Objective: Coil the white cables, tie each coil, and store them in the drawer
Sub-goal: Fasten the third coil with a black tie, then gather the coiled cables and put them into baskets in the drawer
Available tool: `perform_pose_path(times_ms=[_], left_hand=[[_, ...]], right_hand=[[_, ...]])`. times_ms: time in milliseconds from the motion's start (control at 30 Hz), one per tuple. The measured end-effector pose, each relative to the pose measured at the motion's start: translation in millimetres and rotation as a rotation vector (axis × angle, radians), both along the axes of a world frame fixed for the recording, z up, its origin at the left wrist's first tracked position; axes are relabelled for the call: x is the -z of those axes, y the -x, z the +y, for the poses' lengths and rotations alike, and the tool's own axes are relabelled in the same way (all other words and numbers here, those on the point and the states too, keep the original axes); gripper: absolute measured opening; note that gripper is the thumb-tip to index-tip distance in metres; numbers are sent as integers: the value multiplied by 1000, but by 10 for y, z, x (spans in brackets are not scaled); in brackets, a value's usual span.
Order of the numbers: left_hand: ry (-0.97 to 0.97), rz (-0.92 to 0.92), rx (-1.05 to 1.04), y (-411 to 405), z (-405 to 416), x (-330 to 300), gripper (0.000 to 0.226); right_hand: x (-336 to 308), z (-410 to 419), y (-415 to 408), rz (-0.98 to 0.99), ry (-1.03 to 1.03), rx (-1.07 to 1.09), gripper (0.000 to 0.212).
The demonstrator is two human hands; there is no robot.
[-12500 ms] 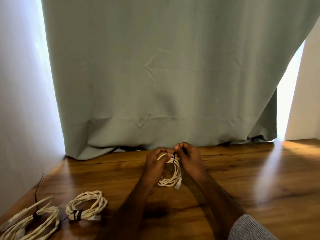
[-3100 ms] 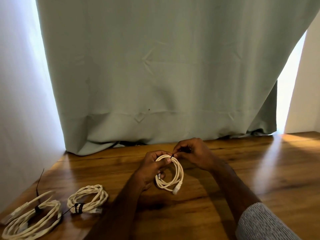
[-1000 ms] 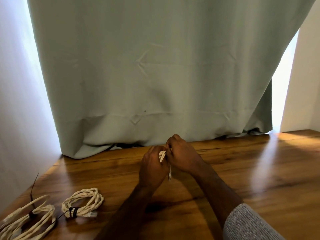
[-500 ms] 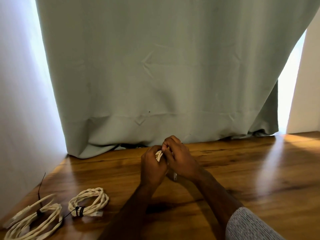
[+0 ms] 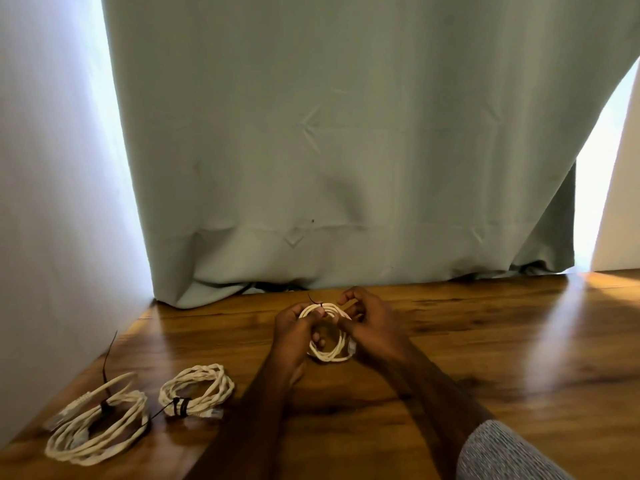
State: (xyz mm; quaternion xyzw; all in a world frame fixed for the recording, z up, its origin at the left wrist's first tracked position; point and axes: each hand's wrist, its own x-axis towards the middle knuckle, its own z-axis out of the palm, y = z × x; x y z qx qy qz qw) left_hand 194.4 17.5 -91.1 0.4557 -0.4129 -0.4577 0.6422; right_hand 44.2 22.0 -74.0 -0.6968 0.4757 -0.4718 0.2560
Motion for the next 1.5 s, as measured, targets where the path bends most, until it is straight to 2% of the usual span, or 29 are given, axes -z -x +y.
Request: perform_pose_path(times_ms=[133,233,367,567,800,967,1167,1233,1333,1400,1500], left_hand=[[84,-212,-115,-67,76,13,8],[165,-406,-231,-129,202,-6,19],[186,-550,-418,-273,343,3,27],[312,-721,-548,-387,660,-9,12],[481,-782,-524,-425,1060,-119,13],[524,-795,-549,-693,1341,-200,19],[524,-747,-765,-1350,1756,-471,26],[470,-750,-888,-1628,1876,-529,26],[250,-759,-1022,-2089,2007,-520,20],[28,-763,-990,-2356,2047,-479,18],[-301,-808,-754,-2621,2035,-400,23]], right_hand=[[47,-6,-67,79,-10,15,12],[33,59,-101,136,-22,55,8],[30,182,-205,159,-54,60,11],[93,346,-461,224,-86,23,8],[99,529,-546,257,-80,58,20],[-89,670,-620,302,129,125,20],[-224,977,-1057,440,312,97,15],[-262,1050,-1190,425,311,81,15],[-289,1098,-1332,419,223,65,12],[-301,1104,-1389,454,153,57,14],[-333,1106,-1490,519,51,46,19]])
